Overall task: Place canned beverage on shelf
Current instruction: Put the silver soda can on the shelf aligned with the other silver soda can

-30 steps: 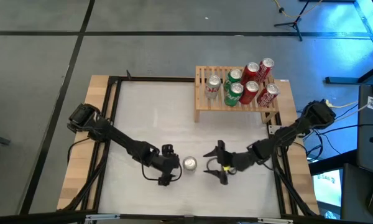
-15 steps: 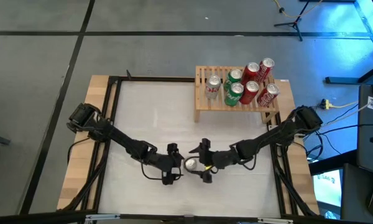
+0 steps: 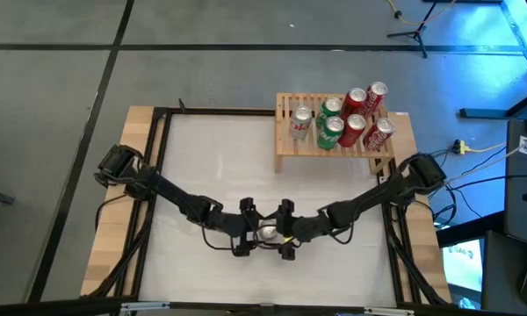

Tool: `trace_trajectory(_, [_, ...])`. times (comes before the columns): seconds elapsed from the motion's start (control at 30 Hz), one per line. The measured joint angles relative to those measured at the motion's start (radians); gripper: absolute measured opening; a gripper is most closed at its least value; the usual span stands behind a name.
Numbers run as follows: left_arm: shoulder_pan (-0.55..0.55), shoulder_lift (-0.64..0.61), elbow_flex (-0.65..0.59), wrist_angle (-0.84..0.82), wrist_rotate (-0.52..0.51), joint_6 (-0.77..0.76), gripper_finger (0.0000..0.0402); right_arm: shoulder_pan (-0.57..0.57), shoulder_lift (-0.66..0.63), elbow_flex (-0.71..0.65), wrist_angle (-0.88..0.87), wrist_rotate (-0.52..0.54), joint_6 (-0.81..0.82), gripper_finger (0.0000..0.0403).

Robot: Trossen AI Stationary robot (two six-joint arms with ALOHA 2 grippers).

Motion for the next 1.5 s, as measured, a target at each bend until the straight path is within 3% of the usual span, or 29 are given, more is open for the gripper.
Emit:
trace_trajectory(0.2, [0.0, 0.0, 0.0, 0.013, 0.002, 0.0, 0.0347, 0.0, 0.013, 0.0, 0.019, 0.036, -0.002, 0.0377])
trace_trajectory(0.4, [-0.005, 0.0, 0.0, 0.009, 0.003, 0.0, 0.0347, 0.0, 0.013, 0.005, 0.034, 0.043, -0.037, 0.0281])
trace_trajectory(0.6, [-0.024, 0.0, 0.0, 0.0, 0.001, 0.0, 0.0347, 0.006, -0.029, 0.009, -0.029, 0.042, -0.066, 0.028])
trace_trajectory(0.77, [-0.035, 0.0, 0.0, -0.009, 0.003, 0.0, 0.0347, 0.025, -0.146, 0.01, -0.099, 0.092, -0.089, 0.028])
trace_trajectory(1.2, [-0.033, 0.001, 0.0, -0.007, 0.0, 0.0, 0.0347, 0.003, -0.529, 0.011, -0.293, 0.413, -0.208, 0.028])
trace_trajectory(1.33, [-0.033, 0.001, 0.0, -0.007, 0.0, 0.0, 0.0347, -0.08, -0.609, 0.012, -0.312, 0.41, -0.249, 0.028])
trace_trajectory(1.5, [-0.033, 0.001, 0.0, -0.007, 0.0, 0.0, 0.0347, -0.217, -0.648, 0.012, -0.323, 0.319, -0.282, 0.028])
